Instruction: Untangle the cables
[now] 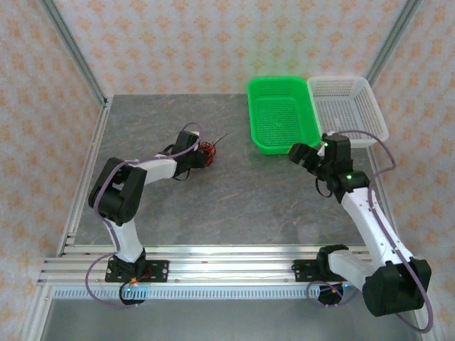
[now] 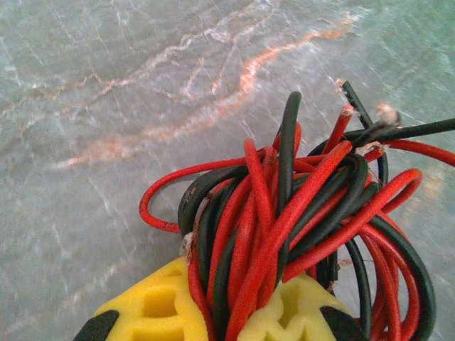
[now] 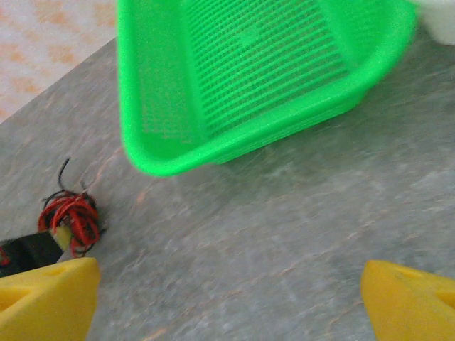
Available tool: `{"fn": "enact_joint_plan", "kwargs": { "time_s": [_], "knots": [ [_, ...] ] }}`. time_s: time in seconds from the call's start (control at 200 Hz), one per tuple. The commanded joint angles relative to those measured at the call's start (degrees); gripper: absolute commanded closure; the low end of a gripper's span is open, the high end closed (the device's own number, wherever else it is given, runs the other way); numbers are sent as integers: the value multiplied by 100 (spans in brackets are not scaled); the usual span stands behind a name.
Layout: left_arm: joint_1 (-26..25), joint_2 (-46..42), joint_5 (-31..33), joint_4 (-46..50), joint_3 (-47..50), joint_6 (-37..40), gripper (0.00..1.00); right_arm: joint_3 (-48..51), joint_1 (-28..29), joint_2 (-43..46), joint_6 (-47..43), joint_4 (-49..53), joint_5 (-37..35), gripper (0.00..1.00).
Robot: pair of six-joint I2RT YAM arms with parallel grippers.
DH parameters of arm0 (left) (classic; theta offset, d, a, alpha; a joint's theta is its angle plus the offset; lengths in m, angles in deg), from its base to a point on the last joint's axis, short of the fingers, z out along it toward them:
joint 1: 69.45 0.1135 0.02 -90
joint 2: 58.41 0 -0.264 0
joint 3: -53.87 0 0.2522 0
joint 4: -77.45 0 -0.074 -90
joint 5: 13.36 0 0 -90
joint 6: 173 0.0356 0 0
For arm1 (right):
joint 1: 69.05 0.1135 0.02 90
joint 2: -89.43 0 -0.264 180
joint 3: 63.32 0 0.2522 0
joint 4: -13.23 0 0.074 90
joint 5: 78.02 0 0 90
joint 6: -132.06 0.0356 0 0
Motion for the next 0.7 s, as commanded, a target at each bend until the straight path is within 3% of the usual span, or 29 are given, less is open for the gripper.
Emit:
{"fn": "enact_joint_plan", "kwargs": {
  "time_s": [0.0,0.2,0.375,0.696],
  "knots": [
    [-151,-632,-319,236,73,-648,100,-38,557,160,74,-251,241,7],
    [-378,-1215,-619,754,159,-1444,100,38,1955,-158,254,-1141,489,8],
    [-722,-1627,-670,1076,270,-1690,100,-88,2898,-1099,338,-1940,507,7],
    [-1048,-2462,-862,1297,579,-1950,100,-493,3190,-2199,351,-2466,224,7]
  ]
}}
